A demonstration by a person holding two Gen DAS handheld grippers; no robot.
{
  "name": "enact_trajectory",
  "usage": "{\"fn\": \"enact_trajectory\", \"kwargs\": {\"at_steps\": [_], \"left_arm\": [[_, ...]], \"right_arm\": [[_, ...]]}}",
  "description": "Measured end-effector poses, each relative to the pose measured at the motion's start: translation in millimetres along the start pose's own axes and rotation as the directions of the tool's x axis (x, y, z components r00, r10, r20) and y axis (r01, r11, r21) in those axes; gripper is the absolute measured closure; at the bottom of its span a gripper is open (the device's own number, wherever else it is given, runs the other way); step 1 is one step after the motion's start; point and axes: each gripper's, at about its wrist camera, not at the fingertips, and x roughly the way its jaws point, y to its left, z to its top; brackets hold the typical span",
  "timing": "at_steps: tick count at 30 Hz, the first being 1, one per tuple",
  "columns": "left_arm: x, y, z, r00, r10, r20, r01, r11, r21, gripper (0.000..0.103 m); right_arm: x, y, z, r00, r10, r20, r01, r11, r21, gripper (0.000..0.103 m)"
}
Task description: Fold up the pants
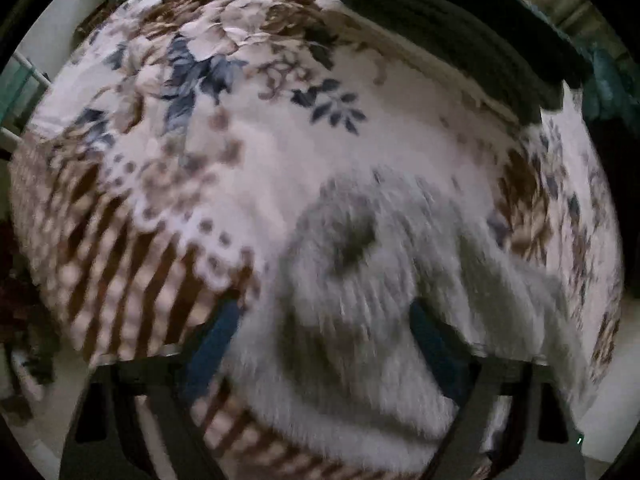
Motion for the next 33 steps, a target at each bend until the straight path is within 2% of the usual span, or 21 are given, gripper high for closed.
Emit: {"fn": "enact_trajectory", "kwargs": {"at_steps": [1, 3, 6, 10, 14, 18, 20, 22, 23, 24, 25, 26, 28, 30, 32, 33], "left_arm": [[7, 4, 2, 1.000, -0.008, -0.007, 0.007, 1.000, -0.008, 0.081], [10, 9, 0, 0.999, -0.045, -0.012, 0.045, 0.998, -0.036, 0.084], [-24, 8, -15, 0.997, -0.058, 0.060, 0.059, 0.998, -0.014, 0.087], [-63, 14, -32, 0.995, -0.074, 0.073, 0.077, 0.996, -0.034, 0.088], [-66, 32, -43, 0.998, -0.060, 0.034, 0.063, 0.996, -0.067, 0.088], [-37, 48, -60, 0.999, -0.013, -0.042, 0.009, 0.996, -0.084, 0.087], [-21, 52, -63, 0.995, 0.001, -0.099, -0.009, 0.997, -0.079, 0.079], [-12, 55, -63, 0.988, -0.012, -0.153, -0.004, 0.995, -0.101, 0.076], [-15, 54, -62, 0.987, -0.027, -0.157, 0.011, 0.994, -0.105, 0.072], [-23, 49, -61, 0.989, -0.012, -0.144, 0.000, 0.997, -0.080, 0.069], [-30, 42, -60, 0.992, 0.011, -0.126, -0.016, 0.999, -0.043, 0.057], [-40, 32, -59, 0.994, 0.036, -0.101, -0.036, 0.999, 0.006, 0.034], [-59, 7, -56, 0.997, 0.072, -0.040, -0.068, 0.993, 0.101, 0.005], [-71, -23, -50, 0.996, 0.082, 0.025, -0.086, 0.978, 0.188, 0.003], [-73, -58, -41, 0.991, 0.097, 0.089, -0.117, 0.956, 0.270, 0.003], [-70, -70, -36, 0.990, 0.100, 0.103, -0.126, 0.947, 0.295, 0.003]], "right_arm": [[-1, 2, -1, 1.000, -0.013, 0.020, 0.014, 1.000, -0.008, 0.090], [-3, 11, -8, 0.998, -0.028, 0.053, 0.030, 0.999, -0.038, 0.094], [-19, 26, -25, 0.995, -0.052, 0.090, 0.063, 0.990, -0.124, 0.095], [-41, 41, -46, 0.992, -0.067, 0.110, 0.089, 0.975, -0.204, 0.095], [-54, 42, -50, 0.990, -0.099, 0.098, 0.121, 0.961, -0.249, 0.095], [-38, 32, -49, 0.988, -0.145, 0.049, 0.153, 0.956, -0.250, 0.095], [-27, 29, -46, 0.986, -0.168, 0.011, 0.164, 0.946, -0.281, 0.094], [-12, 31, -37, 0.979, -0.200, -0.035, 0.180, 0.937, -0.300, 0.086], [-8, 33, -35, 0.977, -0.203, -0.070, 0.172, 0.936, -0.306, 0.073], [-11, 36, -35, 0.975, -0.198, -0.097, 0.159, 0.936, -0.315, 0.055], [-14, 45, -34, 0.973, -0.202, -0.107, 0.156, 0.928, -0.340, 0.049], [-20, 56, -33, 0.974, -0.199, -0.110, 0.146, 0.918, -0.369, 0.043], [-37, 82, -32, 0.974, -0.191, -0.124, 0.118, 0.889, -0.443, 0.043], [-55, 109, -26, 0.979, -0.179, -0.100, 0.103, 0.849, -0.519, 0.042], [-65, 150, -7, 0.983, -0.181, -0.042, 0.118, 0.785, -0.608, 0.038], [-66, 173, 4, 0.984, -0.176, -0.005, 0.129, 0.741, -0.659, 0.038]]}}
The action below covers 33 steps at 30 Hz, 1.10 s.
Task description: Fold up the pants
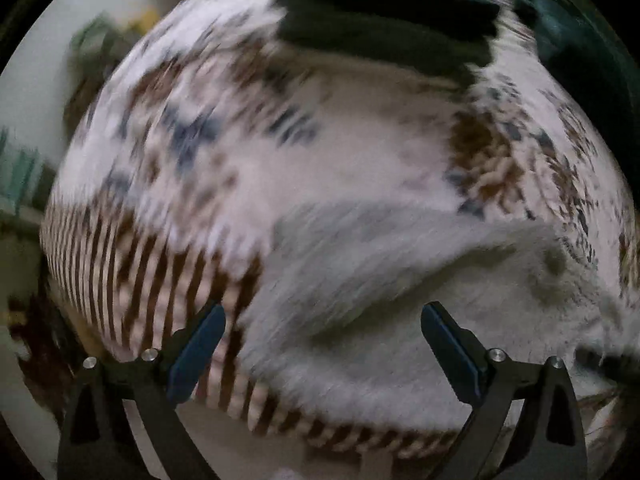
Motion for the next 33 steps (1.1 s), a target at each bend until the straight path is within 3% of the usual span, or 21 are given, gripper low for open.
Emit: {"fn": "enact_trajectory", "kwargs": {"at_steps": [2, 4, 7, 8, 9, 10, 11, 12, 15, 17, 18, 21, 23, 25, 26, 29, 31, 33], "left_arm": [[14, -18, 18, 1.000, 0.018, 0.010, -0.018, 0.999, 0.048, 0.003], [35, -31, 36, 1.000, 0.011, -0.001, -0.011, 0.996, 0.086, 0.003], [67, -49, 54, 0.999, 0.017, -0.031, -0.013, 0.992, 0.128, 0.003], [82, -52, 58, 0.998, 0.023, -0.066, -0.014, 0.991, 0.133, 0.003], [91, -53, 60, 0.996, 0.026, -0.089, -0.015, 0.992, 0.128, 0.003], [100, -52, 62, 0.994, 0.016, -0.112, -0.003, 0.992, 0.123, 0.003], [107, -51, 63, 0.992, 0.023, -0.126, -0.008, 0.993, 0.122, 0.003], [114, -49, 63, 0.990, 0.041, -0.138, -0.024, 0.993, 0.118, 0.003], [131, -38, 63, 0.984, 0.029, -0.178, -0.016, 0.997, 0.076, 0.003], [135, -35, 63, 0.982, 0.025, -0.188, -0.014, 0.998, 0.056, 0.003], [136, -35, 63, 0.981, 0.028, -0.190, -0.018, 0.998, 0.054, 0.003], [133, -36, 67, 0.980, 0.027, -0.195, -0.019, 0.999, 0.043, 0.003], [122, -36, 70, 0.983, 0.020, -0.182, -0.015, 0.999, 0.030, 0.003], [108, -39, 73, 0.987, 0.015, -0.158, -0.012, 1.000, 0.019, 0.003], [96, -42, 73, 0.990, 0.011, -0.137, -0.009, 1.000, 0.017, 0.003], [71, -58, 72, 0.996, 0.007, -0.086, -0.004, 0.999, 0.041, 0.003], [60, -71, 70, 0.998, -0.001, -0.063, 0.004, 0.998, 0.059, 0.003], [48, -87, 68, 1.000, 0.011, -0.026, -0.008, 0.996, 0.090, 0.003]], "right_arm": [[4, 18, 57, 0.995, -0.086, 0.044, 0.092, 0.982, -0.162, 0.038], [19, 33, 99, 0.991, -0.132, 0.035, 0.137, 0.946, -0.294, 0.038], [63, 45, 135, 0.973, -0.207, -0.101, 0.126, 0.844, -0.521, 0.038], [80, 45, 143, 0.955, -0.231, -0.189, 0.080, 0.808, -0.584, 0.038], [90, 44, 147, 0.943, -0.251, -0.220, 0.070, 0.792, -0.606, 0.039], [97, 43, 152, 0.928, -0.273, -0.255, 0.055, 0.775, -0.630, 0.042], [98, 40, 159, 0.924, -0.273, -0.267, 0.044, 0.770, -0.636, 0.064], [90, 36, 174, 0.933, -0.223, -0.281, 0.013, 0.803, -0.595, 0.086], [57, 18, 213, 0.969, -0.025, -0.246, -0.087, 0.897, -0.433, 0.091], [39, 3, 236, 0.986, 0.003, -0.167, -0.065, 0.927, -0.369, 0.094], [34, 0, 243, 0.990, -0.032, -0.140, -0.023, 0.929, -0.370, 0.093], [17, -18, 258, 0.984, -0.146, -0.098, 0.107, 0.939, -0.327, 0.092], [-7, -25, 258, 0.993, -0.087, -0.078, 0.061, 0.956, -0.288, 0.090], [-30, -29, 243, 0.994, 0.034, -0.103, -0.063, 0.953, -0.296, 0.075], [-29, -29, 236, 0.990, 0.059, -0.130, -0.096, 0.950, -0.299, 0.063], [-6, -34, 207, 0.956, 0.098, -0.275, -0.186, 0.931, -0.314, 0.060], [12, -43, 203, 0.965, 0.017, -0.262, -0.109, 0.934, -0.341, 0.060], [16, -65, 218, 0.987, -0.038, -0.155, -0.007, 0.961, -0.278, 0.060]]}}
